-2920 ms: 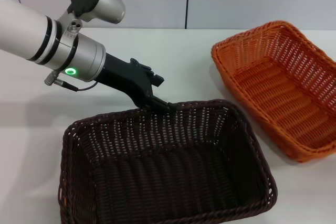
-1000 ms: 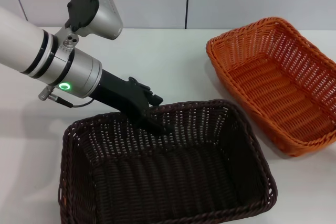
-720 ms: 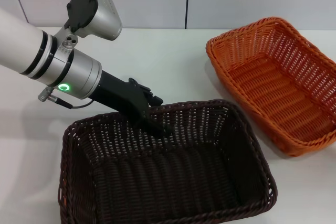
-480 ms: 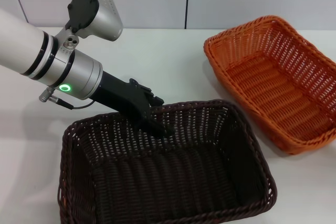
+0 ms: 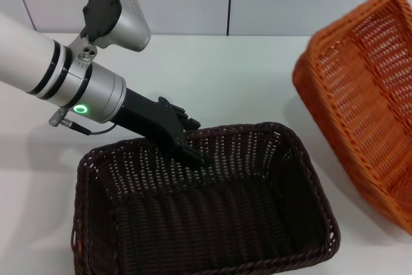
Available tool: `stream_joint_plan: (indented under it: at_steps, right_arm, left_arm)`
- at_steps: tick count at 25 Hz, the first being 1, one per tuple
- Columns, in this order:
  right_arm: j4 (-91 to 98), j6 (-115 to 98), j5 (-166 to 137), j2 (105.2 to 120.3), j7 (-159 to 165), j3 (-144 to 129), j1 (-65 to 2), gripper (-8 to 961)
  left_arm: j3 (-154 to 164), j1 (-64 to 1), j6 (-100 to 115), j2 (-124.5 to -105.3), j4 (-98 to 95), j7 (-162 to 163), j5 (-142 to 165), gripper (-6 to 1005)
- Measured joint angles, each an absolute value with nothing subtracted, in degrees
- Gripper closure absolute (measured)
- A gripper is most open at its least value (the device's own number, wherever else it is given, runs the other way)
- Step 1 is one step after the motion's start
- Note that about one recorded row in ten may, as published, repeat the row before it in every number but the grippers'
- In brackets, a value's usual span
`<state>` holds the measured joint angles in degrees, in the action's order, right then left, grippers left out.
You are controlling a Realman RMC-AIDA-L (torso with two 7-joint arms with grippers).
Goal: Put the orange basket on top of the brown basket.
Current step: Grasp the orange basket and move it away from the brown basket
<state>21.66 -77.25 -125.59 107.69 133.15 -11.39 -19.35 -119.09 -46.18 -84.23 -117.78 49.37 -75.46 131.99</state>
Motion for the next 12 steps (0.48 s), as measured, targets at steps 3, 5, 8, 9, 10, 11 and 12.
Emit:
stream_joint_plan:
  at_steps: [3,5,8,9,10,11,12]
  right_arm:
    - [21.9,-77.0,-124.9,107.82,131.1,-9.5,-18.3,659]
    - [21.7,-76.9,-124.2,107.9,129.7,-8.5,-18.0,698]
    - [21.5,-77.1,-121.2,108.11,127.8,-8.2,-17.4,756]
    - [21.5,-77.5,-118.6,108.36,126.5,-8.2,-16.9,776]
    - [21.5,-77.5,-118.6,108.36,126.5,-8.2,-16.9,778]
    - [21.7,-78.0,-116.8,108.53,125.6,-8.1,-16.5,780]
    - [21.7,-78.0,-116.8,108.53,125.6,-8.1,-16.5,782]
  left_arm:
    - [-118.8,-46.3,-82.1,-117.82,48.3,-75.8,132.0,164]
    - [-118.8,-46.3,-81.5,-117.83,48.1,-75.9,132.0,164]
    - [-119.2,-46.3,-80.6,-117.84,48.1,-75.9,131.5,164]
    - [-119.3,-46.1,-79.8,-117.86,48.3,-75.9,130.3,164]
    - [-119.3,-45.9,-79.3,-117.86,48.5,-76.0,129.5,164]
    - [-119.3,-45.9,-79.3,-117.86,48.5,-76.0,129.5,164]
    - [-119.3,-45.5,-78.2,-117.86,49.0,-76.2,127.7,164]
